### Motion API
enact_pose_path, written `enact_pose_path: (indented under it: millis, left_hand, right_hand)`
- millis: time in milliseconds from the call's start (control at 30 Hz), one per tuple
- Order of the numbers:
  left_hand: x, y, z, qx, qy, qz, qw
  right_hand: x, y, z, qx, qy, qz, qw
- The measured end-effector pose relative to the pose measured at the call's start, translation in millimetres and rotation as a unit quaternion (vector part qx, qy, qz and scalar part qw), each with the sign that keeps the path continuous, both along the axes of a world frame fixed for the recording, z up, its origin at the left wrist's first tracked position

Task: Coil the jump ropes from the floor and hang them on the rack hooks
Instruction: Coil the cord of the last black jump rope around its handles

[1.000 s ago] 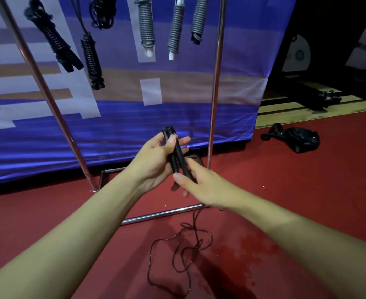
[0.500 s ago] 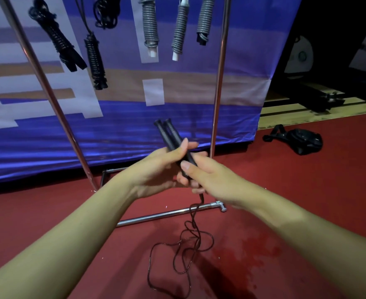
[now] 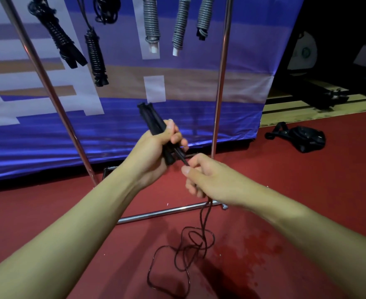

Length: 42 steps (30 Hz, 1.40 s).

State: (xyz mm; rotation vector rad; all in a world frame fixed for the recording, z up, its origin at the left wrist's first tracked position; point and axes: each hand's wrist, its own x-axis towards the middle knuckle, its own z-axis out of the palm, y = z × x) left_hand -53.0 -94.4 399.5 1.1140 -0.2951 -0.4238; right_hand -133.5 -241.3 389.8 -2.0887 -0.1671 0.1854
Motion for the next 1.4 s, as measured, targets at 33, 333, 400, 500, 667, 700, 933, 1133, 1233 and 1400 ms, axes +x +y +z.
enact_pose_path:
  millis: [33, 333, 400, 500, 667, 700, 933, 1133, 1233, 1400]
  left_hand:
    - [2.5, 2.0, -0.2, -0.014, 0.021, 0.002, 1.000]
    - [-6.1, 7.6, 9.6, -0.093, 0.133, -0.128, 0.978]
    - [-8.2, 9.7, 11.3, -0.070, 0.121, -0.151, 0.979]
    - [-14.1, 4.1, 14.7, -0.042, 0.101, -0.139, 0.984]
    - [-19.0, -7.4, 20.6, -0.072, 0.077, -0.074, 0.992]
    - [-19.7, -8.2, 20.3, -0.068, 0.074, -0.069, 0.993]
    - [-21.4, -4.4, 16.1, -0.041, 0.061, -0.103, 0.992]
    - [-31.8, -7.0, 19.6, -0.034, 0.033, -0.127, 0.991]
    - [-27.6, -5.3, 15.5, -0.010, 0.006, -0.127, 0.992]
    - [-22.2, -4.9, 8.4, -0.017, -0.002, -0.129, 0.991]
  right_hand:
    - [0.3, -3.1, 1.6, -0.062, -0.053, -0.013, 0.997]
    - [15.2, -23.3, -10.0, -0.113, -0.207, -0.047, 0.971]
    - [18.0, -23.9, -16.4, -0.044, -0.176, -0.049, 0.982]
    - [14.8, -12.4, -23.8, 0.103, -0.111, -0.062, 0.987]
    - [3.2, 10.7, -18.1, 0.473, 0.087, -0.049, 0.876]
    - [2.5, 11.3, -16.9, 0.500, 0.099, -0.048, 0.859]
    - [4.2, 2.8, -7.9, 0.247, -0.061, -0.023, 0.967]
    - [4.3, -3.6, -8.2, 0.433, 0.105, -0.022, 0.895]
    - [1.4, -6.2, -6.5, 0.464, 0.182, 0.008, 0.867]
    - [3.3, -2.7, -5.8, 0.511, 0.194, -0.014, 0.837]
